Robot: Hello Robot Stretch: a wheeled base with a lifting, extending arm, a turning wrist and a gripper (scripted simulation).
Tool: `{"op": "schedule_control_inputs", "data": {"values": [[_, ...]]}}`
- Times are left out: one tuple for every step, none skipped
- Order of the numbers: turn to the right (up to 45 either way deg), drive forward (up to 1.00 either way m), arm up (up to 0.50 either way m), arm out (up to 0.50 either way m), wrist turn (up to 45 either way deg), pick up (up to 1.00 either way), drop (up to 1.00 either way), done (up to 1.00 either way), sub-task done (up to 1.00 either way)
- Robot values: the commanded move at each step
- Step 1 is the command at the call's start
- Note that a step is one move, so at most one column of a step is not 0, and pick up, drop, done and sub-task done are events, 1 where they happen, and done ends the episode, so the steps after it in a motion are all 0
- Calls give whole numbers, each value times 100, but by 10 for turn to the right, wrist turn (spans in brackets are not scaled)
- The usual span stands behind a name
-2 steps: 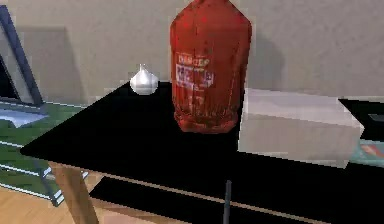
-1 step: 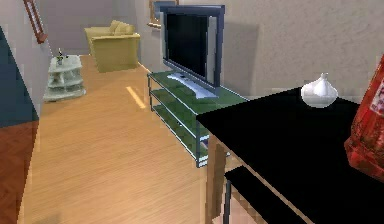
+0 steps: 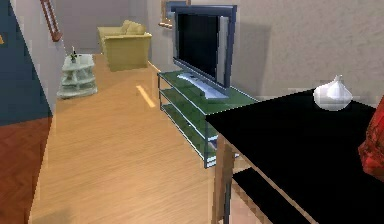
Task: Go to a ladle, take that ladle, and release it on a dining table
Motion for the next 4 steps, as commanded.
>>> {"op": "schedule_control_inputs", "data": {"values": [[0,0,0,48,0,0,0,0,0],[0,0,0,0,390,0,0,0,0],[0,0,-18,0,0,0,0,0,0],[0,0,0,0,0,0,100,0,0]]}}
